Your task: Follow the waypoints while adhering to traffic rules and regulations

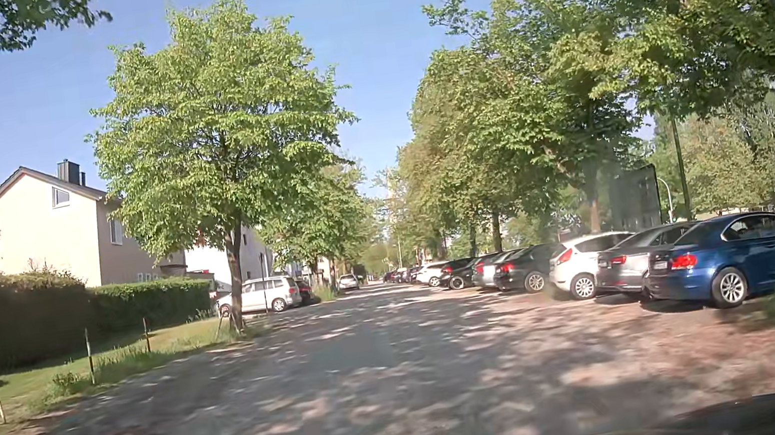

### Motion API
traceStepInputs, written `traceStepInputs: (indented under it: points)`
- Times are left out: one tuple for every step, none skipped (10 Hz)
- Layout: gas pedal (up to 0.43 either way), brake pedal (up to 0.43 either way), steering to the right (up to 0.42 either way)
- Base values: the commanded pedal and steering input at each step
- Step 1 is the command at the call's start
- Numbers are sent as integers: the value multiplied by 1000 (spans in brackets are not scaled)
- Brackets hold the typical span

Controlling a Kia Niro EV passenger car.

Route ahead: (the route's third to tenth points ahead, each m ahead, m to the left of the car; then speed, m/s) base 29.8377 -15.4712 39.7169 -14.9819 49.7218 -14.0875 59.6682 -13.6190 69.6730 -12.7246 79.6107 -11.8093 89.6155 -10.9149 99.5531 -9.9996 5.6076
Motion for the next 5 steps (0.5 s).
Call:
traceStepInputs:
  points:
    - [98, 0, -7]
    - [98, 0, -10]
    - [98, 0, -12]
    - [98, 0, -12]
    - [98, 0, -11]
